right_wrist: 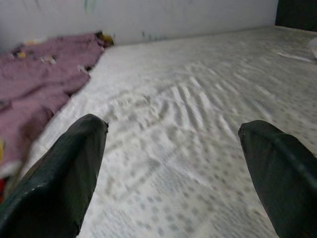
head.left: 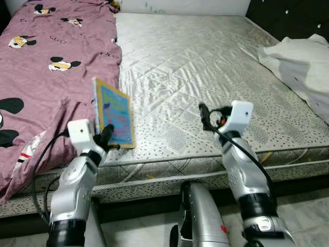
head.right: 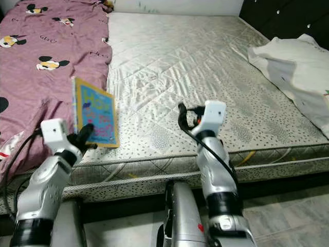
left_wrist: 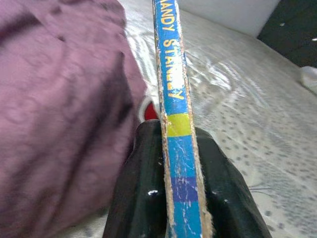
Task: Clean up the room
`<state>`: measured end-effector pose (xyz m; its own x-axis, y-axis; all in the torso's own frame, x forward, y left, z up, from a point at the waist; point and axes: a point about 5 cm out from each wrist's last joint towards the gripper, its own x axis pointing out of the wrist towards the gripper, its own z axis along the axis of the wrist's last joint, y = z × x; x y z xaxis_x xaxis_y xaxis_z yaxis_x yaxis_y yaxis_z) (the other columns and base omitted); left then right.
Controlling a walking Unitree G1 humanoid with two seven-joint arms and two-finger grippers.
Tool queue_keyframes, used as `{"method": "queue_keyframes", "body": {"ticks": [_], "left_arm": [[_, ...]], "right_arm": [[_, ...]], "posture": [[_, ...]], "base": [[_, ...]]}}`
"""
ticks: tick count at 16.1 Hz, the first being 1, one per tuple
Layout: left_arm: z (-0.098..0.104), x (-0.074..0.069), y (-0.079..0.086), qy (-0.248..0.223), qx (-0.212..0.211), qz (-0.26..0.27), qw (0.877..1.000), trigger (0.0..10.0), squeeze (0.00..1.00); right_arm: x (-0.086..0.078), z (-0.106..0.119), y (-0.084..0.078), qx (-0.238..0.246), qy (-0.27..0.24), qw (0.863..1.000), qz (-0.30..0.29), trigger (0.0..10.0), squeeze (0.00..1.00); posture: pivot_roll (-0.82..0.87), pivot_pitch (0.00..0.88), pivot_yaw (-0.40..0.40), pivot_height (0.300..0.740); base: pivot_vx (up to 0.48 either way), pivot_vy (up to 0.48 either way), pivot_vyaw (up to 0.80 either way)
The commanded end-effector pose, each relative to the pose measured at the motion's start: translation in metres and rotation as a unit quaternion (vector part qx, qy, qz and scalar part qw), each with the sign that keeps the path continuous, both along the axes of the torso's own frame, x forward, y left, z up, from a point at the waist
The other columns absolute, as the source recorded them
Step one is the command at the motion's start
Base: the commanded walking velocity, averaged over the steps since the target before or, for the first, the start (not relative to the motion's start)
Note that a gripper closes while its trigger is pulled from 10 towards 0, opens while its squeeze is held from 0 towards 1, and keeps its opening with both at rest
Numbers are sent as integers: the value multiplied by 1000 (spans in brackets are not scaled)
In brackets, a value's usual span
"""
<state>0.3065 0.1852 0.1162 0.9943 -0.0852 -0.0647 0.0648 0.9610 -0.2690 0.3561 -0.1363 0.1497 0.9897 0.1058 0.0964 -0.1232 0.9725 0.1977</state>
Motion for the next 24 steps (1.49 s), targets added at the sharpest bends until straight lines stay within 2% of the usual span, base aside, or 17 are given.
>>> {"method": "queue_keyframes", "body": {"ticks": [1,3,6,7,8,9,10,12,15,17,19,20,24], "left_arm": [[11,0,7,-24,33,24,999,0,0],[12,-1,12,-32,39,50,997,0,0],[12,-2,11,-39,44,60,996,0,0],[10,-2,11,-37,51,60,996,3647,0],[9,-2,11,-37,54,59,996,5373,0],[8,-2,12,-36,56,58,996,7922,0],[7,-2,12,-31,69,62,995,10000,0],[5,-5,13,-28,87,73,993,10000,0],[-2,-12,14,-15,86,78,993,10000,0],[1,-12,8,-24,96,67,993,10000,0],[5,-12,6,-37,124,59,990,10000,0],[6,-12,6,-34,114,60,991,10000,0],[10,-17,4,-36,125,50,990,10000,0]], "right_arm": [[4,5,0,13,-10,1000,-6,10000,0],[9,10,5,22,-20,1000,4,10000,0],[14,16,3,23,-33,999,-4,10000,0],[13,16,2,20,-38,999,-8,10000,0],[12,16,2,16,-41,999,-11,10000,0],[11,16,1,12,-44,999,-11,10000,0],[8,15,-1,8,-47,999,-13,10000,0],[5,10,-4,4,-43,999,-18,10000,0],[-4,1,-8,-2,-39,999,-24,10000,0],[-9,-5,-12,-7,-30,999,-32,10000,0],[-13,-6,-12,-8,-29,999,-36,10000,0],[-15,-7,-13,-8,-27,999,-40,10000,0],[-29,-16,-18,-14,-8,999,-49,10000,0]], "posture": [[32,0,-80,466],[40,0,-79,480],[27,0,-65,520],[12,0,-55,534],[3,0,-50,544],[-2,0,-46,554],[-3,0,-41,569],[-2,0,-36,598],[2,0,-31,628],[5,0,-22,652],[3,0,-13,677],[1,0,-9,687],[-6,0,-13,740]], "base": [[0,0,0],[0,0,0],[0,0,0],[0,0,0],[0,0,0],[0,0,0],[0,0,0],[0,0,0],[0,0,0],[0,0,0],[0,0,0],[0,0,0],[0,0,0]]}}
